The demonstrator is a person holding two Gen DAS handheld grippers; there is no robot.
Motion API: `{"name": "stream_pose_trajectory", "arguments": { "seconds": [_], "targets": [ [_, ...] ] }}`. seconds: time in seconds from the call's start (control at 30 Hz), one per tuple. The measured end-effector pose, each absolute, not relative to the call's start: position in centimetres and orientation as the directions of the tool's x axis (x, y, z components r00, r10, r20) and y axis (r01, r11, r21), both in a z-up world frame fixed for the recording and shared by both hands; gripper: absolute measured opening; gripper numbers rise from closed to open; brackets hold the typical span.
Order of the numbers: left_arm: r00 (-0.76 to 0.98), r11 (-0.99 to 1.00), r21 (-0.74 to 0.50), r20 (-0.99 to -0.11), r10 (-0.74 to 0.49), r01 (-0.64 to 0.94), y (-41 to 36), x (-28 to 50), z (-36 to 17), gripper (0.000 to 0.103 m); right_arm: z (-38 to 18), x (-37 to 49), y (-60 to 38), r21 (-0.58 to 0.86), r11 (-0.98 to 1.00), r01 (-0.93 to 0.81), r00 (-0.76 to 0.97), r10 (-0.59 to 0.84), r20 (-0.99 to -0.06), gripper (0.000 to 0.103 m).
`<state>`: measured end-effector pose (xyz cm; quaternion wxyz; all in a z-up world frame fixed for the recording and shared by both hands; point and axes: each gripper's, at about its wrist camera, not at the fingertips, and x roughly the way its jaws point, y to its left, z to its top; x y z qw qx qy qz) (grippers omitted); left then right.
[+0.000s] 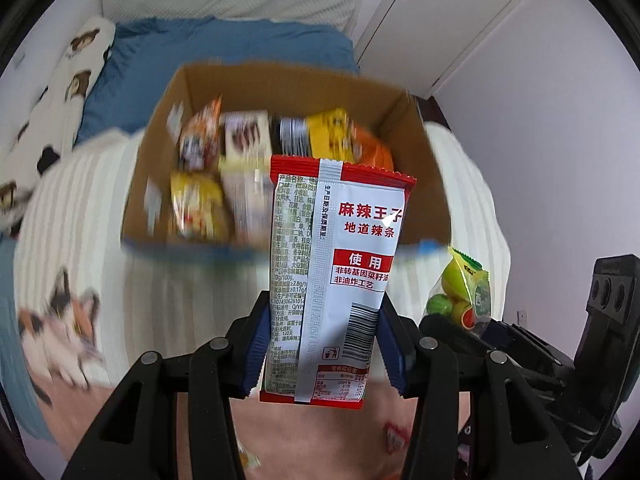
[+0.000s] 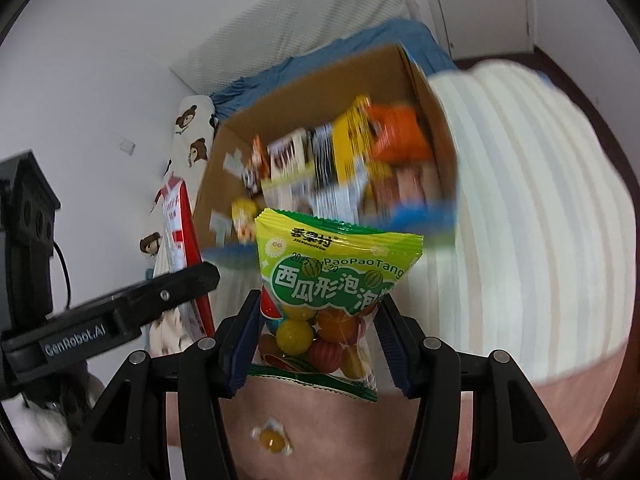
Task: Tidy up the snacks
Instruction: 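Lift both packs and carry them over the box, then lower both packs into the box and open both tools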
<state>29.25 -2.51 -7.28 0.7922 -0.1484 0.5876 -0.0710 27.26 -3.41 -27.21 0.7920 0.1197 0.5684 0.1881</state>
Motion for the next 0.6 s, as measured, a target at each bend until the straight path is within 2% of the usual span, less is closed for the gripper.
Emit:
{"name": "stream_pose_trajectory", "arguments": {
  "seconds": [0.17, 0.27, 0.6],
  "targets": [
    [0.280, 0.954, -0.291, -0.924, -0.260, -0.077, -1.9, 36.3, -6.8, 0.046, -27.1, 34.5, -1.2, 0.332, 0.925, -0.187, 0.285, 0.375, -0.882, 0.058],
    [0.223, 0.952, -0.292, -0.938, -0.266, -0.093, -1.4, 40.5, -8.3, 0.046, -28.7, 39.3, 0.5, 0.282, 0.943, -0.179, 0.266, 0.322, -0.909, 0.058],
    [0.002, 0.944, -0.305, -0.952, -0.307, -0.124, -2.3, 48.6, -16.3, 0.047, -34.4, 46.4, 1.3, 0.180, 0.971, -0.157, 0.152, 0.204, -0.967, 0.058]
  ]
}}
